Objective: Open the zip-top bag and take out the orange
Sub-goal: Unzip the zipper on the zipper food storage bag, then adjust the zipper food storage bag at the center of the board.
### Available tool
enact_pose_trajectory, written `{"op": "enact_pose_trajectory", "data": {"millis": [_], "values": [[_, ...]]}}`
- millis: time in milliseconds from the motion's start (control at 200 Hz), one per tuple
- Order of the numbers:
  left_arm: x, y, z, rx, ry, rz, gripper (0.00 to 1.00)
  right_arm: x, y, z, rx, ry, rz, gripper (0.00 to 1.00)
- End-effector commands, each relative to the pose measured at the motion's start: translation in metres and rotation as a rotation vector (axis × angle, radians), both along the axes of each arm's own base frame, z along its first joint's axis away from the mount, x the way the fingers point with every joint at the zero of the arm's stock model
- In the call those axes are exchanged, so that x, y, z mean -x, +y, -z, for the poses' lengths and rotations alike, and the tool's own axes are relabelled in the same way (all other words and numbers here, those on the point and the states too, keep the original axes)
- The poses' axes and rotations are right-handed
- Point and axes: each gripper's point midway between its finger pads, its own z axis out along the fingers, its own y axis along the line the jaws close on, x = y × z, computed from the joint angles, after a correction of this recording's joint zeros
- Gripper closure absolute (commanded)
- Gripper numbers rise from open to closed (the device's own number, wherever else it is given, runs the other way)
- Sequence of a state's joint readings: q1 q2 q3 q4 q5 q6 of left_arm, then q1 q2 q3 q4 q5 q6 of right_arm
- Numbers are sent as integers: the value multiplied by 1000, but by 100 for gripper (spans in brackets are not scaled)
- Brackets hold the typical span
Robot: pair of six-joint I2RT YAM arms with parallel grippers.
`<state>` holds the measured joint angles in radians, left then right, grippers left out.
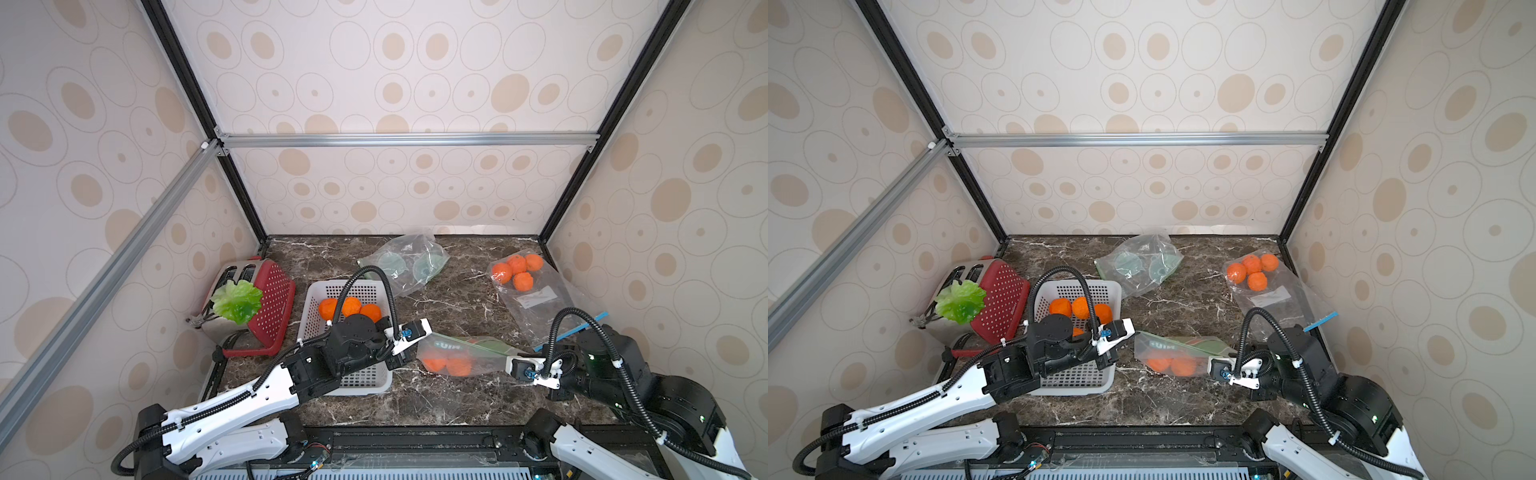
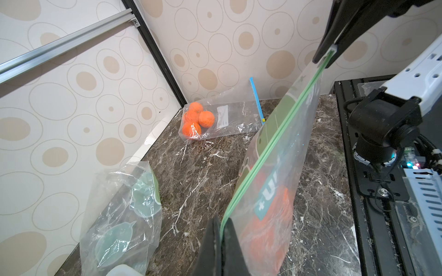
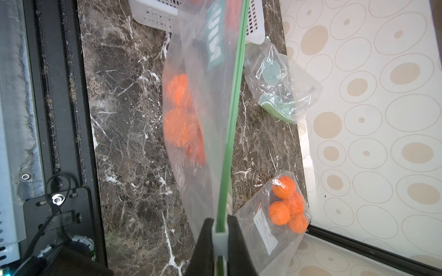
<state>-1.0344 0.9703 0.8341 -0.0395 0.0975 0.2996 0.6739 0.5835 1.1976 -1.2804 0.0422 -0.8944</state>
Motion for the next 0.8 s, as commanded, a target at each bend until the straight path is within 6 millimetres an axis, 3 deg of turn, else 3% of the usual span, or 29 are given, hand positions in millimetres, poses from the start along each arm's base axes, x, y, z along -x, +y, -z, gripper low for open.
{"op": "enact_pose_trajectory", "data": {"millis": [0, 791], "values": [[-22, 24, 0, -32, -37, -150, 100, 19, -38, 18, 142, 61, 77, 100], [-22, 25, 0, -33, -37, -153, 100, 20, -50, 14, 189, 51, 102, 100]]}}
